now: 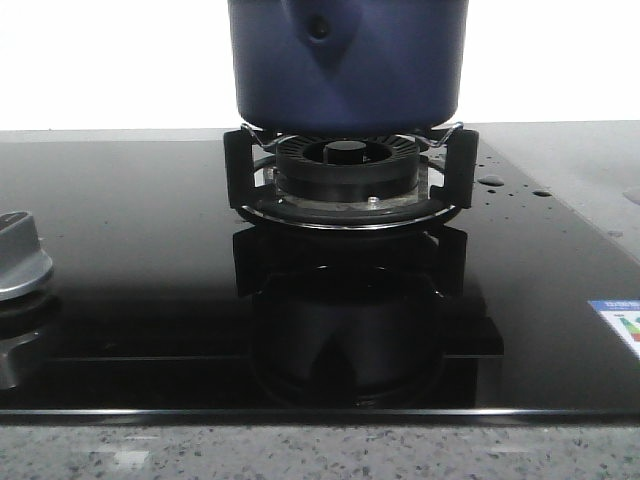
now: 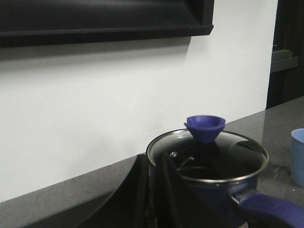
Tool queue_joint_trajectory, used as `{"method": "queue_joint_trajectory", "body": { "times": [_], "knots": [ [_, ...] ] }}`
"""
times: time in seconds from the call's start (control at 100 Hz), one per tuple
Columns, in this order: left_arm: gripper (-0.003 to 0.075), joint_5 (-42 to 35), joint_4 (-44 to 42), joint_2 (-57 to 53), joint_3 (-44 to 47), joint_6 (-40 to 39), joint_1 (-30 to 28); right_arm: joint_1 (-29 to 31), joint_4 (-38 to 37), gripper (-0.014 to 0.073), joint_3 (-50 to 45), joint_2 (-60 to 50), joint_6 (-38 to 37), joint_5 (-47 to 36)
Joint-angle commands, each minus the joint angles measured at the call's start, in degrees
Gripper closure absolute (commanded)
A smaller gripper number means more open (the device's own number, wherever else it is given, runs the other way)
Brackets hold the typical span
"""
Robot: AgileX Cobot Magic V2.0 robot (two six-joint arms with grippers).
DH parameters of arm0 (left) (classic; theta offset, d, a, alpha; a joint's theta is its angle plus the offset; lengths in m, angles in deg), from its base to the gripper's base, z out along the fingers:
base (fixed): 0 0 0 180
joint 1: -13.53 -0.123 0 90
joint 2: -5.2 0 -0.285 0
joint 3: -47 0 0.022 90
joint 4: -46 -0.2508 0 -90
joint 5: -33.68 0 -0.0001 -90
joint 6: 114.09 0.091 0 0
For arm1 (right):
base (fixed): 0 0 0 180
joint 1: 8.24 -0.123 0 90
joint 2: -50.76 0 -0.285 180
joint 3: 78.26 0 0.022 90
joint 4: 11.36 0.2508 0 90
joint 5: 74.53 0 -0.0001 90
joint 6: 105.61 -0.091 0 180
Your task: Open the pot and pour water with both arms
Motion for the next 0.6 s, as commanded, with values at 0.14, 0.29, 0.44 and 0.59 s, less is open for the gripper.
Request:
{"method": "queue_joint_trajectory", "body": {
  "times": [0.14,0.29,0.44,0.59],
  "knots": [
    [0.0741,-7.2,2.8,-9.3,7.3,-0.5,-0.2,-6.8,-1.0,0.0665,1.5,-6.0,0.8,-3.2],
    [0.0741,-5.9,2.8,-10.9,8.6,-0.5,-0.2,-7.4,-1.0,0.0665,1.5,-7.1,0.8,-3.2],
    [0.0741,-5.6,2.8,-10.7,8.6,-0.5,-0.2,-7.4,-1.0,0.0665,1.5,-7.1,0.8,-3.2],
    [0.0740,-5.6,2.8,-10.6,8.6,-0.5,-0.2,-7.4,-1.0,0.0665,1.5,-7.1,0.8,-3.2]
  ]
}}
